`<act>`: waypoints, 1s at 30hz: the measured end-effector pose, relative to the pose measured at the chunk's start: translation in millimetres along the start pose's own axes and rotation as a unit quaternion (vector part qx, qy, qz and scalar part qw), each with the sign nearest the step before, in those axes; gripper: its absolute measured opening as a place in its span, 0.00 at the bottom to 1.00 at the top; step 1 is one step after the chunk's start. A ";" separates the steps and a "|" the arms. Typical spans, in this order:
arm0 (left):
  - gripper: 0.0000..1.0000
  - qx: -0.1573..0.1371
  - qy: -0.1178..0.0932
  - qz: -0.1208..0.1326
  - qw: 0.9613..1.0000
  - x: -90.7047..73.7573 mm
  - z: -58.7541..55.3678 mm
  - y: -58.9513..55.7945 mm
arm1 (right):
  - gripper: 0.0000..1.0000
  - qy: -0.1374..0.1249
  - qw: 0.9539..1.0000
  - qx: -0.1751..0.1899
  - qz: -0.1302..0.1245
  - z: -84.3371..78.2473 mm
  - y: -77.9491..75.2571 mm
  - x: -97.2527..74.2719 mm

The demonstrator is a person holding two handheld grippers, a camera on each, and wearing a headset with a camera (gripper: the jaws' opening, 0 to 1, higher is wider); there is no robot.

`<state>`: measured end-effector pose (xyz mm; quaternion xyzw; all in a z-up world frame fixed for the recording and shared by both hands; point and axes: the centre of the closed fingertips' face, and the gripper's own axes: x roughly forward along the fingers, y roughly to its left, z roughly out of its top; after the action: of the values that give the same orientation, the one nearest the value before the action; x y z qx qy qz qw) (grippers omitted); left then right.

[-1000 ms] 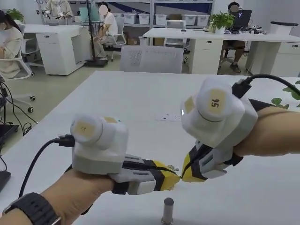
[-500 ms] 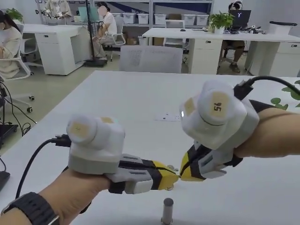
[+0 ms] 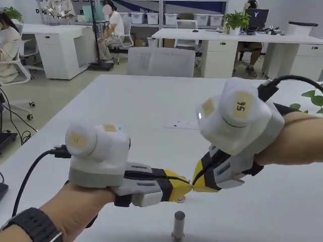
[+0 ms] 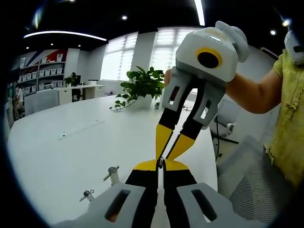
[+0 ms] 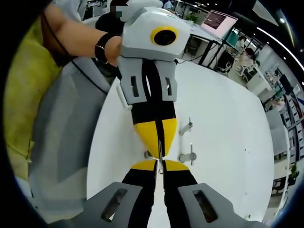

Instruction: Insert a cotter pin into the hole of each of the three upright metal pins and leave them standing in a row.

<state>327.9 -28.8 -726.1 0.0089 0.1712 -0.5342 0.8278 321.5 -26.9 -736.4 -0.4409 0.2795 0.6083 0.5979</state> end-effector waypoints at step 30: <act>0.00 0.071 -0.028 -0.063 0.995 -7.8 14.7 -30.8 | 0.10 -0.050 0.989 0.056 0.131 -5.4 27.5 -14.0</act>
<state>301.8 -38.0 -704.8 0.0418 0.1098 -0.5962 0.7942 294.4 -41.8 -731.8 -0.3359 0.3381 0.6858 0.5500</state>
